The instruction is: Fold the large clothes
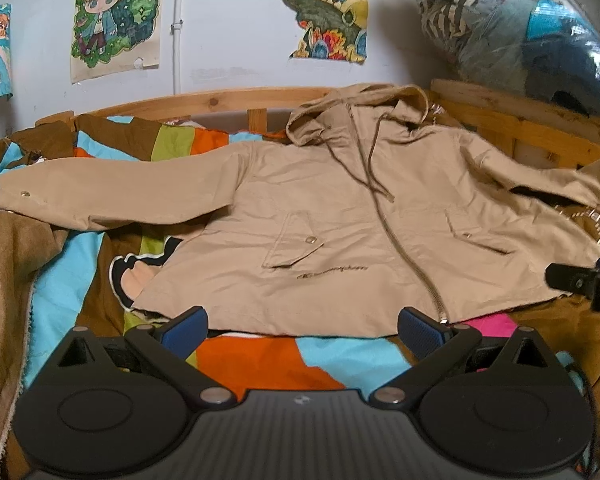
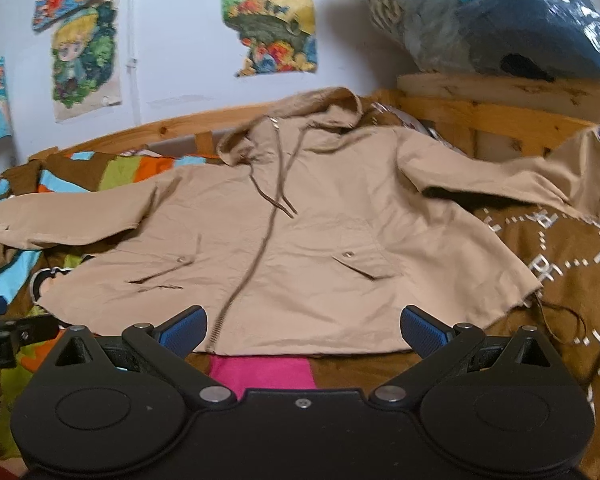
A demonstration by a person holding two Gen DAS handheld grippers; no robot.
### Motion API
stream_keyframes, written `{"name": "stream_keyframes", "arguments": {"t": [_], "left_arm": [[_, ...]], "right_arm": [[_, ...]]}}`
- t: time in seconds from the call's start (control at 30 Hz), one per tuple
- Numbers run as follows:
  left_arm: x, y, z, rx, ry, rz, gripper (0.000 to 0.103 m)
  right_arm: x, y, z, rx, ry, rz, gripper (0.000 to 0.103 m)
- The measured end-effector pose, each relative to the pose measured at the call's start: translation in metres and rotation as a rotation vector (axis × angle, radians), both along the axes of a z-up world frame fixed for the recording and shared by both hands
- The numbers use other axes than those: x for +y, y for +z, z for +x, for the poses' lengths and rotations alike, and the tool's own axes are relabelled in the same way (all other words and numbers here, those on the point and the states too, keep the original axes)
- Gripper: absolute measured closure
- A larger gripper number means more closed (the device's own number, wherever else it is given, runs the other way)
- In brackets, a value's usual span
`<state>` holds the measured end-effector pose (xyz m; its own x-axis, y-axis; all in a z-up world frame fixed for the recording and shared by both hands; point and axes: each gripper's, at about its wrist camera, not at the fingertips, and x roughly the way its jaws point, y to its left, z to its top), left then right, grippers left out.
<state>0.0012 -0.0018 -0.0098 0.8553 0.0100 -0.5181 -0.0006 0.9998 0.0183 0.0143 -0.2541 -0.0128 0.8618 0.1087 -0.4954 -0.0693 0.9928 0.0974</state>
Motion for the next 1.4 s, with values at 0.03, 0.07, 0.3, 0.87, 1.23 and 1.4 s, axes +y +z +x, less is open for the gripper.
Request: {"name": "stream_keyframes", "arguments": {"t": [0.03,0.07,0.3,0.87,1.23,1.4], "left_arm": [[-0.001,-0.002,0.001,0.012,0.006,0.014,0.001],[-0.001,-0.005,0.002,0.024,0.01,0.025,0.001],[0.003,-0.005,0.012,0.098,0.039,0.012,0.001],[-0.058,0.088,0.112,0.155,-0.207,0.148,0.001],[-0.099,0.045,0.178,0.184,-0.381,-0.025,0.001],[-0.09,0.021,0.187,0.223,-0.406,0.012,0.001]], "right_arm": [[0.0,0.0,0.001,0.012,-0.01,0.002,0.001],[-0.003,-0.001,0.002,0.037,-0.03,0.009,0.001],[-0.018,-0.008,0.007,0.102,-0.117,0.038,0.001],[-0.089,0.023,0.019,-0.049,-0.362,0.104,0.001],[-0.214,0.057,0.068,-0.19,-0.618,-0.216,0.021],[-0.229,0.064,0.09,-0.184,-0.54,-0.557,0.028]]}}
